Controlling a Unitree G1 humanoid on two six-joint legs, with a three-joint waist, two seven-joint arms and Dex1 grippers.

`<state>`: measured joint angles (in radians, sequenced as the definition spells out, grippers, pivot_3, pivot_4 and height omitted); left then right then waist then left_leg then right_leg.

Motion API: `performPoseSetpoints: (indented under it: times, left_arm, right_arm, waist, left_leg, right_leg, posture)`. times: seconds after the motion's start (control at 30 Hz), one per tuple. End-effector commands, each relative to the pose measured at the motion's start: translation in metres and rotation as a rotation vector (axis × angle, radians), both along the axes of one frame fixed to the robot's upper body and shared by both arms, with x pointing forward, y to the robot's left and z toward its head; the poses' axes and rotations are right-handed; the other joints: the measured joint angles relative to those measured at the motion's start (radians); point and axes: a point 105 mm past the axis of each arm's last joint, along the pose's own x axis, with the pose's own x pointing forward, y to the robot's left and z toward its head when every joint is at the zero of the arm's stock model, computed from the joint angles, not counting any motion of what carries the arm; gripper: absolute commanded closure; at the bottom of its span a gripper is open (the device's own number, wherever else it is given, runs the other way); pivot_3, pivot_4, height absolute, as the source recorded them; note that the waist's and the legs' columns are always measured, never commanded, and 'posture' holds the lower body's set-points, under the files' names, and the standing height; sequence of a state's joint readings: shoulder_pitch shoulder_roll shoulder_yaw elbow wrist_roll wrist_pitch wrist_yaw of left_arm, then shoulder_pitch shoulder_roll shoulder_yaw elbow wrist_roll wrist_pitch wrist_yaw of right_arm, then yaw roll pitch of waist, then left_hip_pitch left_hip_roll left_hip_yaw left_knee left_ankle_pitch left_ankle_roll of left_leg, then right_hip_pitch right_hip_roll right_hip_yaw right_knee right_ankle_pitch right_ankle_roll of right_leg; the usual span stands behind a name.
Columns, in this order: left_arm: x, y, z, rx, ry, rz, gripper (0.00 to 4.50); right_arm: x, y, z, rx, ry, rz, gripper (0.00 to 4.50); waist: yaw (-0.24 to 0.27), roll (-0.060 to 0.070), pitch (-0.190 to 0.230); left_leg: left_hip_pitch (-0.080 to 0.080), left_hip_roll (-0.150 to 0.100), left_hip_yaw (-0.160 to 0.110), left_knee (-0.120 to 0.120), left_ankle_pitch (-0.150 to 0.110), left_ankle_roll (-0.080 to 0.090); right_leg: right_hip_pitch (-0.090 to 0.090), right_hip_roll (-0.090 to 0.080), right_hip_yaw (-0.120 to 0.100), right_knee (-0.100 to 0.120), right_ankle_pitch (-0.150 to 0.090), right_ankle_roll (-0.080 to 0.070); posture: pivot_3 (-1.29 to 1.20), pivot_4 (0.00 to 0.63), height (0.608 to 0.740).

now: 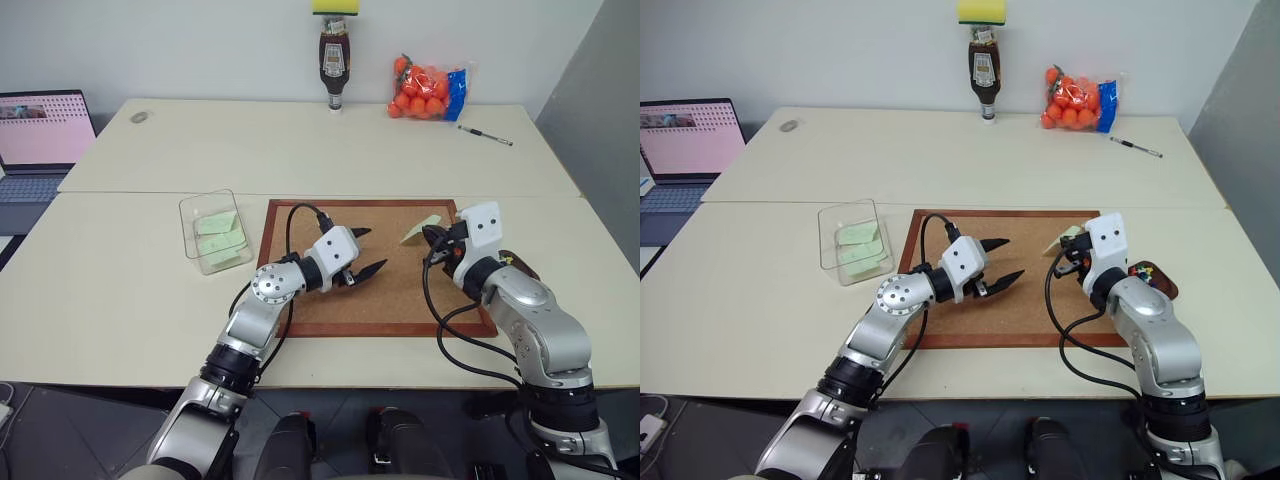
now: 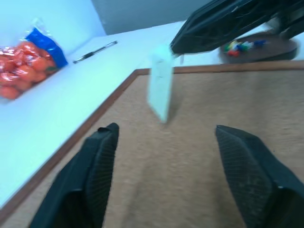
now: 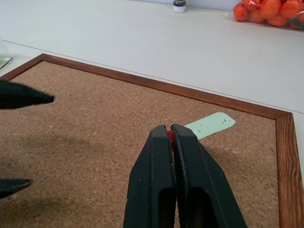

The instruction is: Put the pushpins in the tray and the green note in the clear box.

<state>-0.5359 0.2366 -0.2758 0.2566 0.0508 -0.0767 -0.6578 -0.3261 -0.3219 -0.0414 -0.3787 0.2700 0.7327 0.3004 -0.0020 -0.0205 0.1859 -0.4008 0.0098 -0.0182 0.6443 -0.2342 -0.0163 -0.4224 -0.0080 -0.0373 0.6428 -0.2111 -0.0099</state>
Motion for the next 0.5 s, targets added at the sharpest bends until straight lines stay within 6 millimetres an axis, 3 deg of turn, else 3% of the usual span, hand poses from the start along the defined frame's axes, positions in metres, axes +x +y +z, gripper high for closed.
performPoseSetpoints:
  times: [0.03, 0.3, 0.5]
  left_arm:
    - [0.007, -0.009, 0.01, -0.012, -0.067, 0.0, 0.81]
    - [0.03, -0.031, 0.021, -0.027, -0.111, 0.015, 0.81]
    - [0.034, -0.045, 0.02, -0.021, -0.12, 0.001, 0.81]
  right_arm:
    - [-0.006, 0.012, 0.024, 0.03, -0.069, 0.046, 4.5]
    - [-0.014, 0.032, 0.034, 0.072, -0.05, 0.129, 4.5]
    - [-0.017, 0.037, 0.035, 0.086, -0.039, 0.145, 4.5]
  waist:
    - [0.0, 0.0, 0.0]
    - [0.002, -0.001, 0.001]
    - [0.0, -0.002, 0.001]
  left_leg:
    - [0.0, 0.0, 0.0, 0.0, 0.0, 0.0]
    - [-0.001, 0.0, 0.0, 0.001, 0.0, 0.0]
    - [-0.001, 0.0, 0.002, 0.0, 0.0, 0.0]
  right_leg:
    - [0.0, 0.0, 0.0, 0.0, 0.0, 0.0]
    - [0.0, 0.0, -0.001, -0.001, 0.0, 0.001]
    - [-0.001, 0.0, -0.001, -0.001, 0.0, 0.001]
  posture:
    - [0.0, 0.15, 0.74]
    - [0.0, 0.15, 0.74]
    - [0.0, 0.15, 0.74]
